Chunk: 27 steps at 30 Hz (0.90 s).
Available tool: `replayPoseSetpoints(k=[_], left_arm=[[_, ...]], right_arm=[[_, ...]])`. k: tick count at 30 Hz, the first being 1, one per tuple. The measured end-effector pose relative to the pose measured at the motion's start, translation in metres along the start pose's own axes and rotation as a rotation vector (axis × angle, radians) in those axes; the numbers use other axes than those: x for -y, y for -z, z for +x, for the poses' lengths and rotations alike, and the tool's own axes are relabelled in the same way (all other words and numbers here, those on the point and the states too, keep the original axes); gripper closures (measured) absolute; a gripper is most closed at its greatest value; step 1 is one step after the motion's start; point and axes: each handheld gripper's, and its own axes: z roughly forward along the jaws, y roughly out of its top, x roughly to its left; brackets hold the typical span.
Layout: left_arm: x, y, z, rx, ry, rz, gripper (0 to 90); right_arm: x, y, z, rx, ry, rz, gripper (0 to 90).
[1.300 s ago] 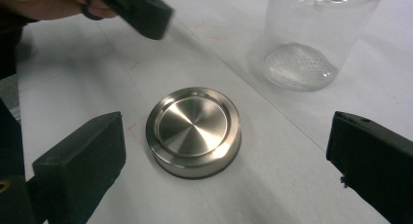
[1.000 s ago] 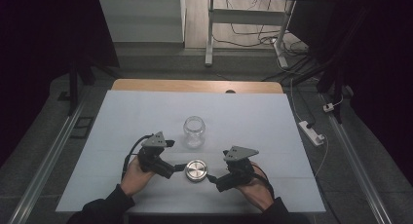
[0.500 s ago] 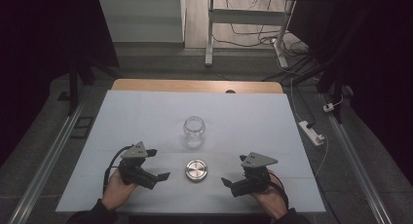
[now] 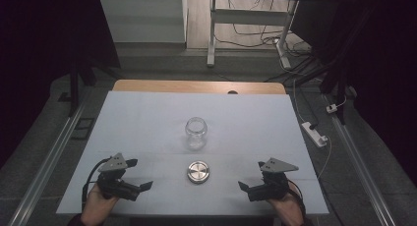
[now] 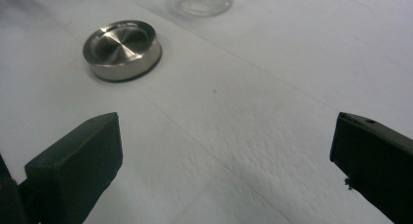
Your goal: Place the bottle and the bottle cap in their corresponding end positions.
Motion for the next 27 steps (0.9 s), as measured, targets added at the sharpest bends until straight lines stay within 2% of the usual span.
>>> replayPoseSetpoints(k=[1,2,4,12,16,21,26,27], left_arm=[[0.0,0.0,0.0,0.0,0.0,0.0,0.0],[0.006,0.005,0.0,-0.027,0.002,0.012,0.0],[0.009,0.008,0.0,-0.039,0.003,0.017,0.0],[0.038,0.032,0.001,-0.096,0.062,0.042,0.0],[0.044,0.039,0.003,-0.112,0.093,0.036,0.0],[0.051,0.047,0.005,-0.152,0.118,0.04,0.0],[0.051,0.047,0.007,-0.151,0.134,0.048,0.0],[0.05,0.046,0.007,-0.149,0.132,0.051,0.0]], right_arm=[[0.002,0.002,-0.002,0.008,-0.009,0.003,0.0],[0.004,0.005,-0.003,0.015,-0.017,0.007,0.0],[0.008,0.009,-0.006,0.027,-0.029,0.014,0.0],[0.024,0.025,-0.013,0.082,-0.075,0.056,0.0],[0.028,0.034,-0.014,0.106,-0.096,0.041,0.0],[0.031,0.041,-0.015,0.125,-0.101,0.052,0.0],[0.031,0.041,-0.013,0.126,-0.088,0.073,0.0],[0.031,0.04,-0.013,0.114,-0.077,0.08,0.0]])
